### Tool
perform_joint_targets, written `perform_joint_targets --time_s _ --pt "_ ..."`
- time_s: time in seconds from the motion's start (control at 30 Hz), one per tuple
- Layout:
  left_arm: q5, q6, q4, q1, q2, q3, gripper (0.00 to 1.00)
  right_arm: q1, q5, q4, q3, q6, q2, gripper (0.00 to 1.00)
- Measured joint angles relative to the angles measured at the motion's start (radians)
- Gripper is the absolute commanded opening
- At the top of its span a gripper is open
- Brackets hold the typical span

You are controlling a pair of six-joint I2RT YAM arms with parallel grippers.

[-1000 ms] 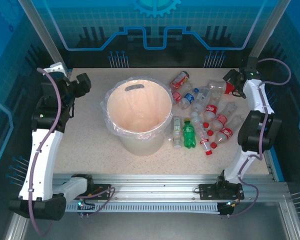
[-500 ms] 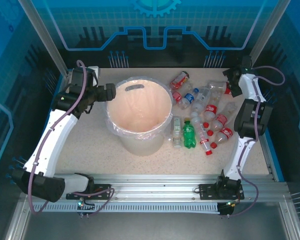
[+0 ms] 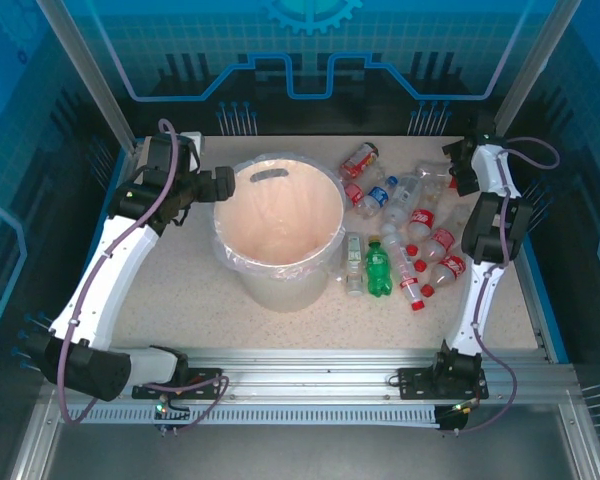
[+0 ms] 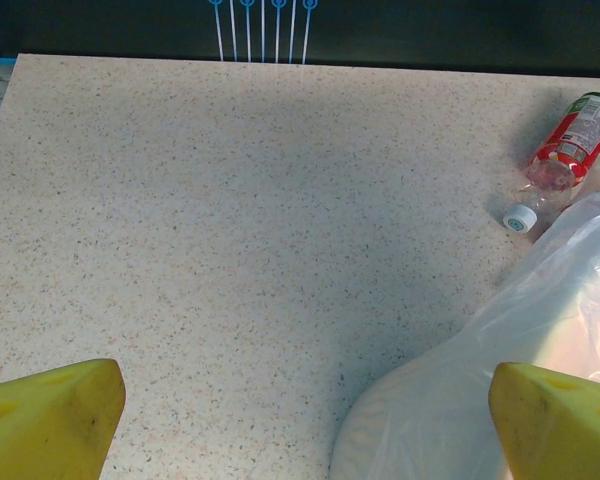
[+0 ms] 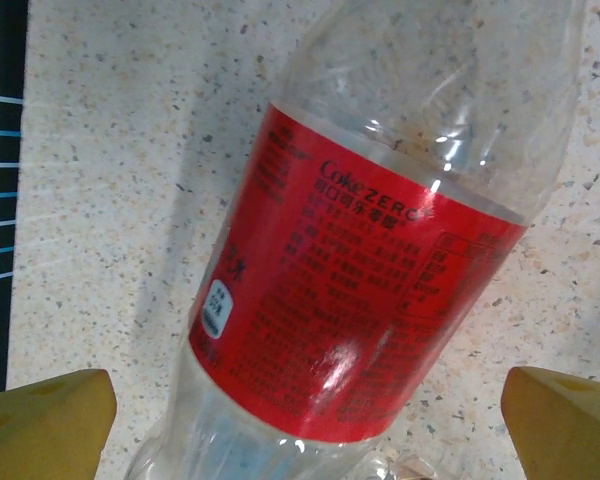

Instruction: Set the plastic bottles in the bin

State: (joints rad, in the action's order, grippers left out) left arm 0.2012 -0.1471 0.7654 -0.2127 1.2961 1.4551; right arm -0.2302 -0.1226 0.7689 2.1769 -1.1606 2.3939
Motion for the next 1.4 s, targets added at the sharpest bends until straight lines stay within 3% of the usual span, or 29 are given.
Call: perform_joint_targets --time_s 0.37,0.7,1.0,1.4 --pt "-0.001 -0.001 -0.002 0.0 0.0 0.0 0.94 0.0 0.001 0.01 0.037 -0.003 0.061 0.98" --pt "-0.042 -0.004 -0.007 -0.002 -0.012 0.0 0.93 -0.002 0.021 -0.005 0.037 -0.002 0.071 0.86" --pt "-0.102 -0.004 0.009 -0.002 -0.017 0.02 0.92 -0.007 0.022 -0.032 0.037 0.019 0.073 0.69" --pt "-0.154 0.024 0.125 -0.002 -0.005 0.137 0.91 -0.006 0.034 -0.096 0.034 0.094 0.003 0.67"
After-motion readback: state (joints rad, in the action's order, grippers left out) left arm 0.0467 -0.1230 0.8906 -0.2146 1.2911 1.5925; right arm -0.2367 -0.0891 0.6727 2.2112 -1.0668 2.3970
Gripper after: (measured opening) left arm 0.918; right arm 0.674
